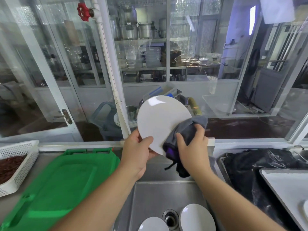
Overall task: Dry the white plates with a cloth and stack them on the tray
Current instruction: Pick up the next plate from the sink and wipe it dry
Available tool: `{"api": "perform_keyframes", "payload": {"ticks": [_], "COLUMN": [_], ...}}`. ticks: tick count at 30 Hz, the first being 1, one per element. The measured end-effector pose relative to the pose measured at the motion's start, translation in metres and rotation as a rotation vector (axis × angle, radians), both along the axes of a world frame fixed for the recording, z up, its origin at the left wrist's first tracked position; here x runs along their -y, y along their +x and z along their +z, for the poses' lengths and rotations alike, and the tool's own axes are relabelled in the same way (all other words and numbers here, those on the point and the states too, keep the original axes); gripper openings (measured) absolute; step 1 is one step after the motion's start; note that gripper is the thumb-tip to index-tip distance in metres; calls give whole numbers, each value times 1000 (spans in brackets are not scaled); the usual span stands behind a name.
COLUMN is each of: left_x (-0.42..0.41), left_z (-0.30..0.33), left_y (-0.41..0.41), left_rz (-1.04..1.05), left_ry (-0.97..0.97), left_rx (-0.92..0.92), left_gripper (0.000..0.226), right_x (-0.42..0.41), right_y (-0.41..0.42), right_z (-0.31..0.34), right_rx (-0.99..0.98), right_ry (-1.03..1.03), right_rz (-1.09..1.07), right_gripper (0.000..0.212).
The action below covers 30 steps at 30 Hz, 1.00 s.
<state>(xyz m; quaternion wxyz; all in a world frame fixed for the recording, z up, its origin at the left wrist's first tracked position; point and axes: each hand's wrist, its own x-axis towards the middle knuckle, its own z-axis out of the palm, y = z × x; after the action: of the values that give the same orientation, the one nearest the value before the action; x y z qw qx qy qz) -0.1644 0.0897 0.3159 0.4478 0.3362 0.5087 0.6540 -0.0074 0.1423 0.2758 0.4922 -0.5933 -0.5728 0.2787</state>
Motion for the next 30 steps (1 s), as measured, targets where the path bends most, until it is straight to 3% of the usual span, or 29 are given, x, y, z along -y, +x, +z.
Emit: {"api": "perform_keyframes", "payload": {"ticks": [4, 6, 9, 11, 17, 23, 30], "left_x": [1, 4, 9, 12, 23, 20, 11], "left_z": [-7, -11, -15, -15, -8, -1, -1], "left_y": [1, 3, 9, 11, 18, 7, -1], "left_rz": [74, 77, 39, -10, -113, 2, 58], "left_ry": [16, -4, -18, -1, 45, 109, 103], "left_rx": [-75, -125, -220, -160, -63, -46, -98], "left_gripper": [44, 43, 36, 36, 56, 46, 61], "right_x": [16, 21, 24, 18, -24, -43, 9], "right_y": [-5, -7, -13, -15, -9, 11, -2], "right_z": [-5, 3, 23, 40, 80, 72, 26], "right_rx": [590, 723, 700, 735, 769, 727, 564], "right_ry": [86, 167, 335, 427, 579, 417, 236], "right_rz": [-5, 81, 294, 380, 214, 78, 207], "right_gripper": [38, 33, 36, 37, 32, 30, 34]}}
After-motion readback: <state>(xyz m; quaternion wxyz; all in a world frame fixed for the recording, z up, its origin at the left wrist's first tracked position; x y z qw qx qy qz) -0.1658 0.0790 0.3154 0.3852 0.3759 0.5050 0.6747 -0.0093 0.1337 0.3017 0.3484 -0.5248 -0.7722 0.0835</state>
